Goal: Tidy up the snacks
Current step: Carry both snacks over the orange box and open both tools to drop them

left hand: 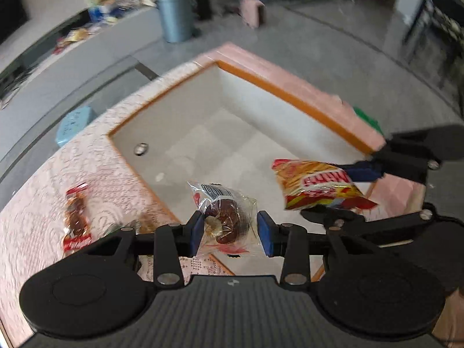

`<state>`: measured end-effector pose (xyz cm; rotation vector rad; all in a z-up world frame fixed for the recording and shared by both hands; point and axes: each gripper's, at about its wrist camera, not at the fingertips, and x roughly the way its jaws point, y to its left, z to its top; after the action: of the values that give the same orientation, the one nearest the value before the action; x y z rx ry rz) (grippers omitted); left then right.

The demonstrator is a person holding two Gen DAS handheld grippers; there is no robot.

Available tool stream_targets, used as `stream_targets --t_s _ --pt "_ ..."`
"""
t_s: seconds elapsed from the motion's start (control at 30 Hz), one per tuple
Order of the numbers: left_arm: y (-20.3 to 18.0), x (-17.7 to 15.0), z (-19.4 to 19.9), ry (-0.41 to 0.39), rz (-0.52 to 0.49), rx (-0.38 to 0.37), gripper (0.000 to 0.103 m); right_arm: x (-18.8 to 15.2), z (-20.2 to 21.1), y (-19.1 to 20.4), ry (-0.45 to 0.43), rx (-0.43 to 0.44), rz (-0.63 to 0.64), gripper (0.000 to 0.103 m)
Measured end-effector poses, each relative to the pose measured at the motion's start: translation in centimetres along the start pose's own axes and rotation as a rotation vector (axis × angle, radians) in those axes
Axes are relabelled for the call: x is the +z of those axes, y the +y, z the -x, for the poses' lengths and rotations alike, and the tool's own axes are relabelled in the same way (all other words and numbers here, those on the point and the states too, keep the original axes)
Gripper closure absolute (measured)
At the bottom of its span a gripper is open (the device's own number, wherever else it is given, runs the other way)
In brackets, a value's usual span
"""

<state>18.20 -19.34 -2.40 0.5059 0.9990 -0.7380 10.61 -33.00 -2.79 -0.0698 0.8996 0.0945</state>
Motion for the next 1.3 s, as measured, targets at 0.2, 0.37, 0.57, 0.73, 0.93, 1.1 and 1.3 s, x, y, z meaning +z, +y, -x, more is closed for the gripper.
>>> stream_targets --t_s 0.2,0.37,0.57,0.73,0.93,1.1,1.3 --pt "-0.5 0.4 -2.5 0.088 -0.102 -0.01 0.058 0.2 -3.3 -1.1 0.085 0.067 0.051 0.064" --pt "-0.9 1.1 -4.6 0.184 -0.171 -0.024 0.058 0.4 -5.2 -1.7 0.146 0.112 0.064 0.064" --pt "-1.4 1.7 -6.6 0.308 -0.235 -0.033 0.058 0.0 -6.6 -1.4 0.206 0.145 0.075 0.063" --pt "-1.9 1.3 -7.1 0.361 -0.252 -0.023 0.057 0.0 -7.7 -1.9 0.246 0.174 0.038 0.063" --pt "-2.5 1.4 -7.0 0.352 -0.248 -0.007 0.051 0.7 -8.1 -2.1 0.267 0.167 0.011 0.06" --pt "-2.6 1.7 -6.3 0.342 -0.244 0.004 0.045 1.2 -8.7 -2.2 0.283 0.16 -0.004 0.061" --pt "-2.3 2.1 -4.0 0.281 -0.219 -0.003 0.034 1.8 -8.5 -2.1 0.288 0.139 -0.019 0.052"
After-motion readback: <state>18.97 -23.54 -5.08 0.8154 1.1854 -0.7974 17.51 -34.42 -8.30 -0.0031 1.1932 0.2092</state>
